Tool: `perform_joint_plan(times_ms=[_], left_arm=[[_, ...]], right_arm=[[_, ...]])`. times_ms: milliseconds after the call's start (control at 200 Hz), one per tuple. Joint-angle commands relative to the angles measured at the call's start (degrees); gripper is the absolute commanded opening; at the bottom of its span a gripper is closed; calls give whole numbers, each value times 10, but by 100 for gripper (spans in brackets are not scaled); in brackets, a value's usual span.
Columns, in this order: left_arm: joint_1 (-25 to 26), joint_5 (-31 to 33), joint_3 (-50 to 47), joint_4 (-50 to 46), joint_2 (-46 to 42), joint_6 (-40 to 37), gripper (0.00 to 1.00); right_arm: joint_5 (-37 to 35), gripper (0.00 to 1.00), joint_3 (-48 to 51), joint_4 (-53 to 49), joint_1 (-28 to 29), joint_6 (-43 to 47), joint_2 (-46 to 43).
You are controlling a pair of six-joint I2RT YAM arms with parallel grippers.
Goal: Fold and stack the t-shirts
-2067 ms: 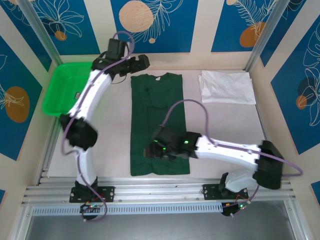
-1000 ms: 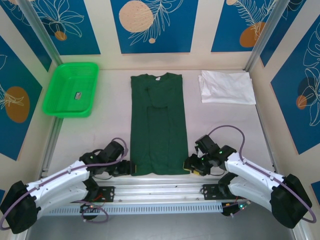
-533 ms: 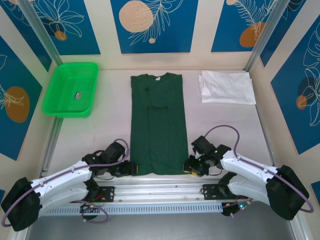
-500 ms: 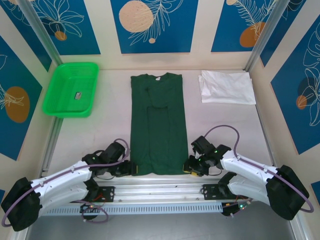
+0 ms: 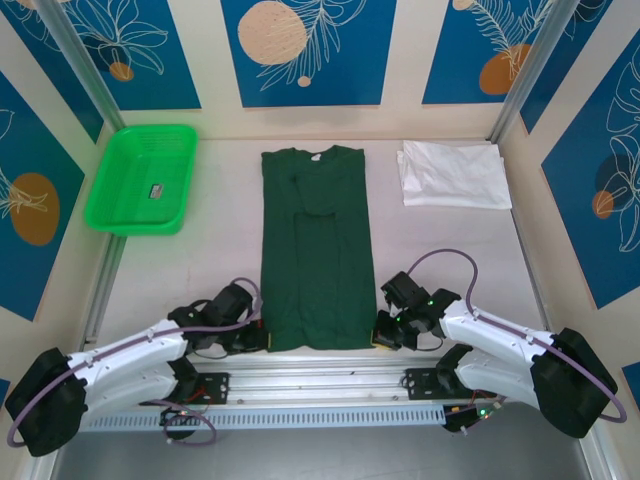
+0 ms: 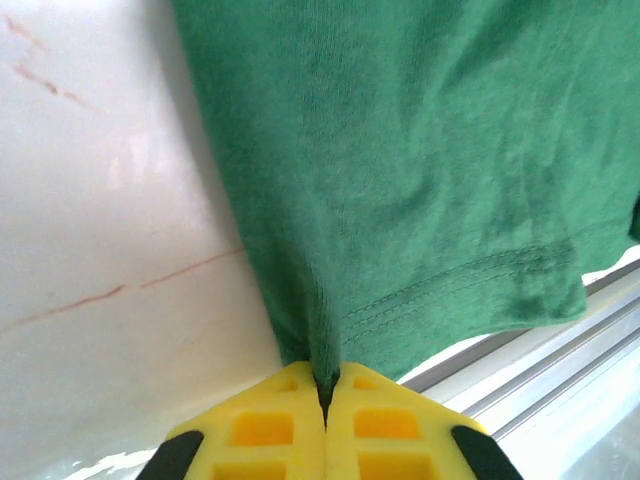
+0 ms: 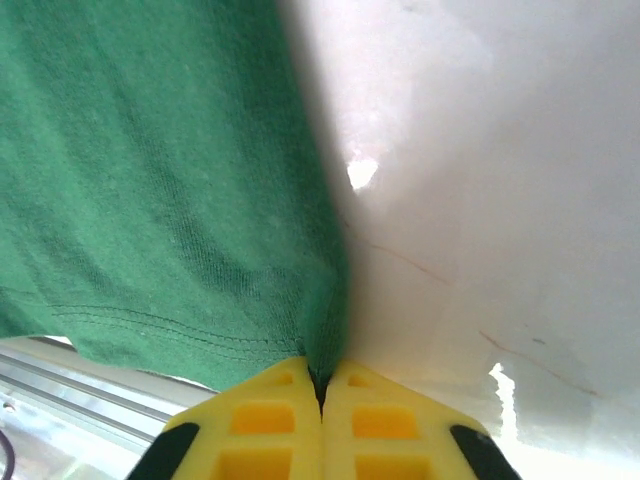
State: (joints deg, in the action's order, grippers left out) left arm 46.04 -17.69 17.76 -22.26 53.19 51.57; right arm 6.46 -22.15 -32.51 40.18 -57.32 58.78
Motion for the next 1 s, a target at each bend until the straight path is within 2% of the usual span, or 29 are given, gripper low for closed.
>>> perform_joint_plan(times_ms=[0, 190, 330, 450, 545, 670, 790, 995], left_arm=[[11, 8, 3, -19, 13, -15, 0], [33, 22, 16, -79, 10, -41, 0], [38, 4, 23, -102, -50, -34, 0], [38, 49, 69, -154, -90, -39, 0], [36, 117, 124, -191, -85, -47, 0], [26, 168, 182, -174, -61, -53, 0], [-18, 197, 242, -162, -14, -82, 0], [-138, 121, 330, -105, 123, -126, 0]], right_arm=[[-1, 0, -12, -7, 7, 0, 1], [-3, 0, -16, -25, 28, 5, 0], [-18, 0, -39, -54, 55, -3, -5], [-28, 0, -68, -60, 46, -3, -23], [-33, 0, -107, -65, 18, 10, -24], [-23, 0, -158, -45, -29, 30, 3], [2, 0, -215, -39, -85, 56, 49], [31, 0, -318, -40, -167, 94, 146]])
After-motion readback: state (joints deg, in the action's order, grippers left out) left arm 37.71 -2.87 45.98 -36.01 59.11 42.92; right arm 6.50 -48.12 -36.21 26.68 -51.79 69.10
